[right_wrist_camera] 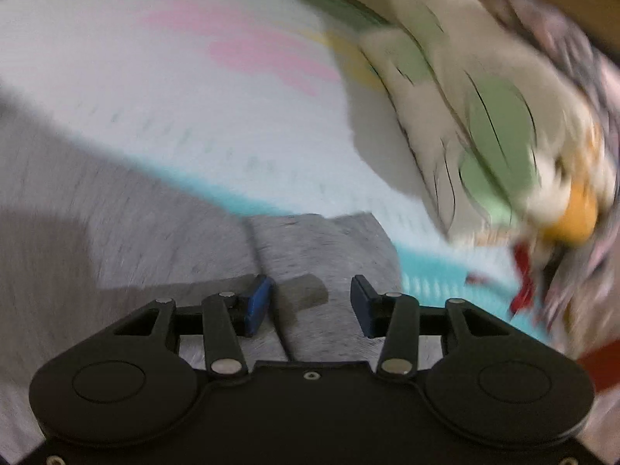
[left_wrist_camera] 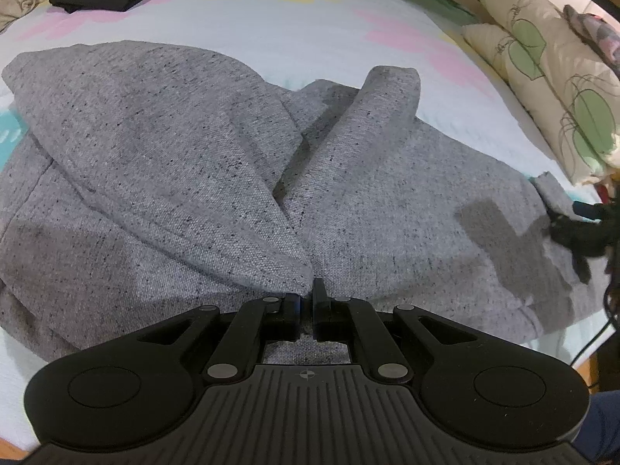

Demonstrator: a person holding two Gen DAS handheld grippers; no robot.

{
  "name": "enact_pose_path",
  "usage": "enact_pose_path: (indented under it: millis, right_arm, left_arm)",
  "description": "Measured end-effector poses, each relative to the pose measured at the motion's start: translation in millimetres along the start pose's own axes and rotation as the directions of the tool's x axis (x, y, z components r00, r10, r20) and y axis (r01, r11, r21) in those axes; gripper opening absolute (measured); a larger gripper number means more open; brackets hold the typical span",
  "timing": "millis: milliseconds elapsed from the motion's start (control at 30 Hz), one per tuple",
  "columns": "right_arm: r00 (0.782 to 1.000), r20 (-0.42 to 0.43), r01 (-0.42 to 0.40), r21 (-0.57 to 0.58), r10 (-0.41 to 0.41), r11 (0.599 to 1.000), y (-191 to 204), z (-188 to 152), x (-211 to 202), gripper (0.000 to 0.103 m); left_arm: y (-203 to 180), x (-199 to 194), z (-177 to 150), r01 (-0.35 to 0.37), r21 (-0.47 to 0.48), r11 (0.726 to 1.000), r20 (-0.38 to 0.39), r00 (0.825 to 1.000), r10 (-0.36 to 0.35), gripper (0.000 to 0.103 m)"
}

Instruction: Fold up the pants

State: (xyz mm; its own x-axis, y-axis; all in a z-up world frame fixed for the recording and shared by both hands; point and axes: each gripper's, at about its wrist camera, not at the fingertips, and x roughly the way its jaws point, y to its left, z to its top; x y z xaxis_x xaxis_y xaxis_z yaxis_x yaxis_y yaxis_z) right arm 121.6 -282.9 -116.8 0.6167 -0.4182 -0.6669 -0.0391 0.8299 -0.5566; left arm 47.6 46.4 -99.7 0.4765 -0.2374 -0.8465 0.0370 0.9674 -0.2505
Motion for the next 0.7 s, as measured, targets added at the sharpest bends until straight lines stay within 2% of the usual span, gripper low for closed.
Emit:
enact_pose_path:
  millis: [200, 367, 400, 433, 467, 533, 600, 700]
  right_arm:
    - [0.987, 0.104, 0.139, -0.181, -0.122, 0.974, 38.6, -20.1, -5.4, 0.053]
    - [0.985, 0.077, 0.168, -0.164, -0.157, 0.972, 38.6, -7.9, 6.5, 0.05]
    - [0.986, 0.072, 0.161, -0.152, -0.152, 0.975, 35.4, -4.8, 9.6, 0.045]
    - [0.989, 0.061, 0.144, -0.137, -0.136, 0.98, 32.1, -2.1, 10.1, 0.021]
    - [0.992, 0.035, 0.124, -0.111, -0.12, 0.986, 26.6, 0.7, 12.4, 0.004]
    - [0.998, -0.01, 0.064, -0.006, -0.064, 0.998, 10.5, 3.9, 11.5, 0.007]
    - [0.999, -0.031, 0.013, 0.122, -0.01, 0.992, -14.8, 6.3, 8.2, 0.007]
    - [0.995, -0.075, -0.039, 0.346, 0.069, 0.937, -62.2, 0.3, 2.6, 0.007]
  left_arm:
    - [-3.4, -0.1, -0.9, -0.01, 0.022, 1.0, 0.007, 1.0, 0.01, 0.006]
    - [-4.4, 2.9, 2.9, -0.01, 0.022, 1.0, 0.004, 1.0, 0.01, 0.006]
    - [-4.2, 3.3, 3.5, -0.009, 0.021, 1.0, 0.003, 1.0, 0.009, 0.006]
    - [-4.0, 3.5, 4.1, -0.008, 0.019, 1.0, 0.003, 1.0, 0.008, 0.006]
    - [-3.1, 2.7, 3.3, -0.007, 0.018, 1.0, 0.003, 1.0, 0.007, 0.006]
    - [-2.3, 2.1, 3.5, -0.005, 0.015, 1.0, 0.003, 1.0, 0.005, 0.006]
    - [-2.0, 1.4, 3.9, -0.004, 0.016, 1.0, 0.004, 1.0, 0.004, 0.006]
    - [-1.2, -0.4, 4.3, 0.0, 0.013, 1.0, 0.01, 1.0, 0.0, 0.006]
